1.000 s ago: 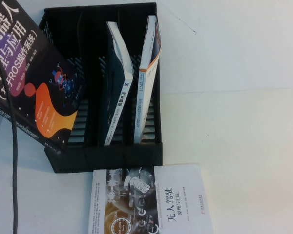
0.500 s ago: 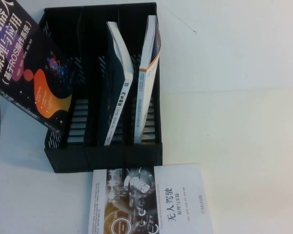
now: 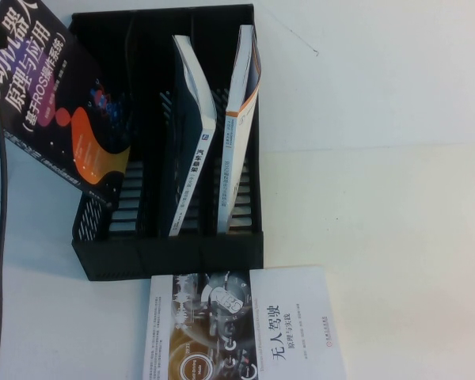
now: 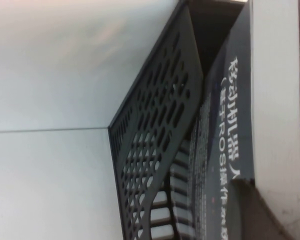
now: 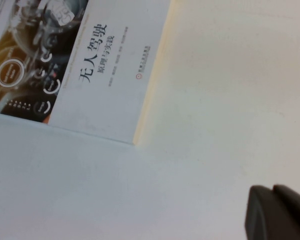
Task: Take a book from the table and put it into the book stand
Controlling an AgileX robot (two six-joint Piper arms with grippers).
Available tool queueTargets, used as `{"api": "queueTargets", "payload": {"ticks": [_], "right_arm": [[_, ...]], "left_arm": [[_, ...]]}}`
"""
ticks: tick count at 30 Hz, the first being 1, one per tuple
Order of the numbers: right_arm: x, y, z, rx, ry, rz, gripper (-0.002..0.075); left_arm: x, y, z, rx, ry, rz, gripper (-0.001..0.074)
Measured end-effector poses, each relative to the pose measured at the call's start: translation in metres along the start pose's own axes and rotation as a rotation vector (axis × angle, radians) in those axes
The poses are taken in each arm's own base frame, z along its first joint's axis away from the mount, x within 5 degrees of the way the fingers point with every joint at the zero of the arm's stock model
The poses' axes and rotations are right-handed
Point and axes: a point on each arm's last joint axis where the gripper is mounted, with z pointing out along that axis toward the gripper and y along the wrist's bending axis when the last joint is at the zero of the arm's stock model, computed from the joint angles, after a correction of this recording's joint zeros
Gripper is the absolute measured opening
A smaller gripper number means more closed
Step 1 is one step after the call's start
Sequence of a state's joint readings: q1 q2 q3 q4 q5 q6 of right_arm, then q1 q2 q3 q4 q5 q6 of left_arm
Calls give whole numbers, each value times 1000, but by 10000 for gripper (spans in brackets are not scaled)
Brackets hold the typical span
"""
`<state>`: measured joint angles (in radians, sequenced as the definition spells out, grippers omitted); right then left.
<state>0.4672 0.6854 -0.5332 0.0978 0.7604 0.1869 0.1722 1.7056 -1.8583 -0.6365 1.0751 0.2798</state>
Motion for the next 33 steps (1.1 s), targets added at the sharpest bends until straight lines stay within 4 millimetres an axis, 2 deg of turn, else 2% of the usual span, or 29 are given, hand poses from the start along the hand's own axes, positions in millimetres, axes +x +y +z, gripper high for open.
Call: {"api": "queueTargets", "payload": {"ticks": [10,12,16,20,23,28,30,33], "right_arm": [[-1,1,0,-6,-10,8,4],[-1,1,0,-10,-13,11,4],[-1,1,0,-12,-13,15,4],[-1,-2,0,20,-15,-14,3],[-1,-8,0,94,-6,-57,3],[3,-23,-13,245,-40,-124,3],[7,-28,-22,295,-72,-130,4],[14,-36,-40,353,-154,-125,3]], "left_arm": [[3,-4,26,26,40,148,123],[2,-4,28,31,28,148,179],[-1,-7,26,45,2,141,339],[-3,-9,23,49,-4,148,387],[-4,-14,10,41,2,175,337],[-3,-37,-42,25,-34,247,90],[1,-47,-62,23,-48,272,41],[6,-65,-93,12,-95,316,11]]}}
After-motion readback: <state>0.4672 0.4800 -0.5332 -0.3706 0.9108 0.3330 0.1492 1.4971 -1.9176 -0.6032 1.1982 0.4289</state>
